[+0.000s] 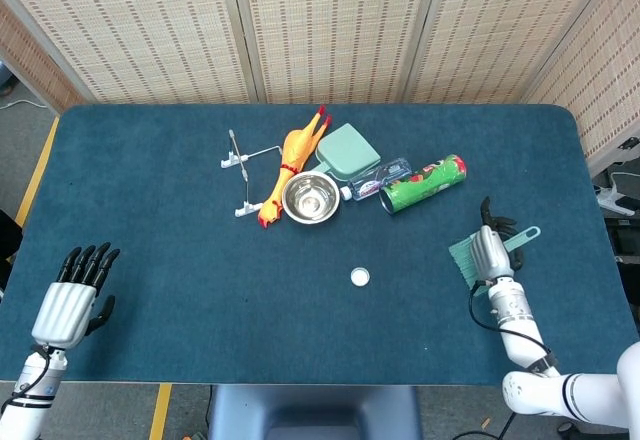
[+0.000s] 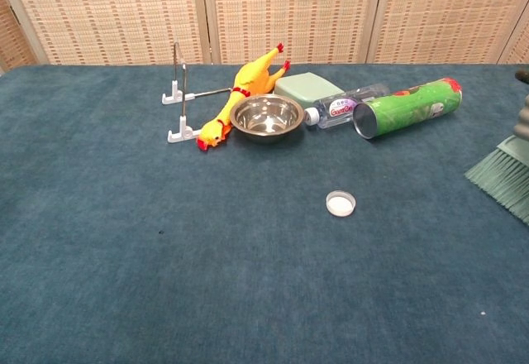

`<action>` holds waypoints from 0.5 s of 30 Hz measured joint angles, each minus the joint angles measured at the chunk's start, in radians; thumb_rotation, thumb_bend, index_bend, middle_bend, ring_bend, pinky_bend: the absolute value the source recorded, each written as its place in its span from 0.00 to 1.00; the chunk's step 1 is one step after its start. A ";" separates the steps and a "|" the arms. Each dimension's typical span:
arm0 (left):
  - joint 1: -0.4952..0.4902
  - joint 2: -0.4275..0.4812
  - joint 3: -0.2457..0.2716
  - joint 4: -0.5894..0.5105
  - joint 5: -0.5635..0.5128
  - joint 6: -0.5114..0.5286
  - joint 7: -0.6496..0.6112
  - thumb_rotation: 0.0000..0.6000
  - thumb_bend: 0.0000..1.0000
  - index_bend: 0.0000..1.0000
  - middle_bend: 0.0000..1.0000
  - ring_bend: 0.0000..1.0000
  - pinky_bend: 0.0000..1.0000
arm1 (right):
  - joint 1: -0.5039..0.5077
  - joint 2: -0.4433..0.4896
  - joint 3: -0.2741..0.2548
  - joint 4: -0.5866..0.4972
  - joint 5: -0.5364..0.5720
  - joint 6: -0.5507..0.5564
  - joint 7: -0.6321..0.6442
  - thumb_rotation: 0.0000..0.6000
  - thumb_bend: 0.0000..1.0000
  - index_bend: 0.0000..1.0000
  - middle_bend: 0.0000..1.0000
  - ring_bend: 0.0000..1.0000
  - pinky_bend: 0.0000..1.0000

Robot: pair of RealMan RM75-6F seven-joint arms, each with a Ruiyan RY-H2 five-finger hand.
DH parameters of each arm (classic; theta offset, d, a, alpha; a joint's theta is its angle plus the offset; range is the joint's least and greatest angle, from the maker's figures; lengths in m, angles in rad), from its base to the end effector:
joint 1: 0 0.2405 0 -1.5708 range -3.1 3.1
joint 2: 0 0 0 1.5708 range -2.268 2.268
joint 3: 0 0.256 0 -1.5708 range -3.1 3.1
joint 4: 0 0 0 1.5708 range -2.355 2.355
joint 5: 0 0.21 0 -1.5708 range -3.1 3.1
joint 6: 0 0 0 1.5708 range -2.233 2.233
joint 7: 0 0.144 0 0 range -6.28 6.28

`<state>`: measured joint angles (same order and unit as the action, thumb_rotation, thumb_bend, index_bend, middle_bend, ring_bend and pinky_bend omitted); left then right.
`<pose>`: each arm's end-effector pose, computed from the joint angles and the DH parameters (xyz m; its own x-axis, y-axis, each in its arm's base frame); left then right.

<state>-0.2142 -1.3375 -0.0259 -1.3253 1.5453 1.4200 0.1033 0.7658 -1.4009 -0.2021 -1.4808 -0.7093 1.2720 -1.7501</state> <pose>-0.3185 0.2208 0.0994 0.5568 0.0098 0.8306 0.8209 -0.1594 -0.5484 -0.2758 -0.3196 0.0538 0.8774 -0.0603 -0.4760 0.4433 -0.2774 0.8524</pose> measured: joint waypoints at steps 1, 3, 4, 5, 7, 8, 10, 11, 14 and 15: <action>-0.001 0.000 0.000 -0.002 -0.001 -0.001 0.003 1.00 0.47 0.00 0.00 0.00 0.06 | -0.002 0.005 0.001 0.003 0.001 0.001 0.007 1.00 0.42 0.92 0.74 0.40 0.05; -0.001 -0.002 -0.002 -0.003 -0.004 -0.003 0.007 1.00 0.47 0.00 0.00 0.00 0.06 | -0.005 0.016 0.006 0.003 -0.001 0.002 0.027 1.00 0.42 0.92 0.74 0.40 0.05; -0.002 -0.002 -0.002 -0.003 -0.004 -0.003 0.007 1.00 0.47 0.00 0.00 0.00 0.06 | -0.006 0.022 0.009 0.001 -0.004 0.002 0.038 1.00 0.42 0.92 0.74 0.40 0.05; -0.002 -0.002 -0.002 -0.003 -0.005 -0.003 0.007 1.00 0.47 0.00 0.00 0.00 0.06 | -0.007 0.027 0.012 -0.003 -0.010 0.003 0.050 1.00 0.42 0.92 0.74 0.40 0.05; -0.001 -0.001 -0.002 -0.003 -0.004 -0.002 0.005 1.00 0.47 0.00 0.00 0.00 0.06 | -0.009 0.042 0.020 -0.020 -0.031 0.005 0.091 1.00 0.42 0.92 0.74 0.40 0.05; -0.001 -0.001 -0.002 -0.003 -0.003 -0.001 0.003 1.00 0.47 0.00 0.00 0.00 0.06 | -0.010 0.048 0.025 -0.031 -0.045 0.007 0.112 1.00 0.42 0.92 0.74 0.40 0.05; -0.002 0.001 -0.003 -0.004 -0.002 0.001 -0.001 1.00 0.47 0.00 0.00 0.00 0.06 | -0.012 0.065 0.039 -0.064 -0.081 0.012 0.170 1.00 0.42 0.92 0.74 0.40 0.05; -0.002 0.002 -0.003 -0.004 -0.002 0.001 -0.002 1.00 0.47 0.00 0.00 0.00 0.06 | -0.012 0.073 0.047 -0.084 -0.094 0.014 0.198 1.00 0.42 0.92 0.74 0.40 0.05; -0.005 0.003 -0.003 -0.006 -0.001 -0.001 -0.007 1.00 0.47 0.00 0.00 0.00 0.06 | -0.009 0.092 0.082 -0.168 -0.131 0.012 0.289 1.00 0.42 0.92 0.74 0.40 0.05; -0.005 0.004 -0.003 -0.006 0.001 -0.001 -0.009 1.00 0.47 0.00 0.00 0.00 0.06 | -0.001 0.093 0.100 -0.208 -0.159 0.009 0.314 1.00 0.42 0.92 0.74 0.40 0.05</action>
<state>-0.2197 -1.3335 -0.0288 -1.3317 1.5462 1.4192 0.0945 0.7648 -1.3074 -0.1025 -1.6883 -0.8684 1.2809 -1.4365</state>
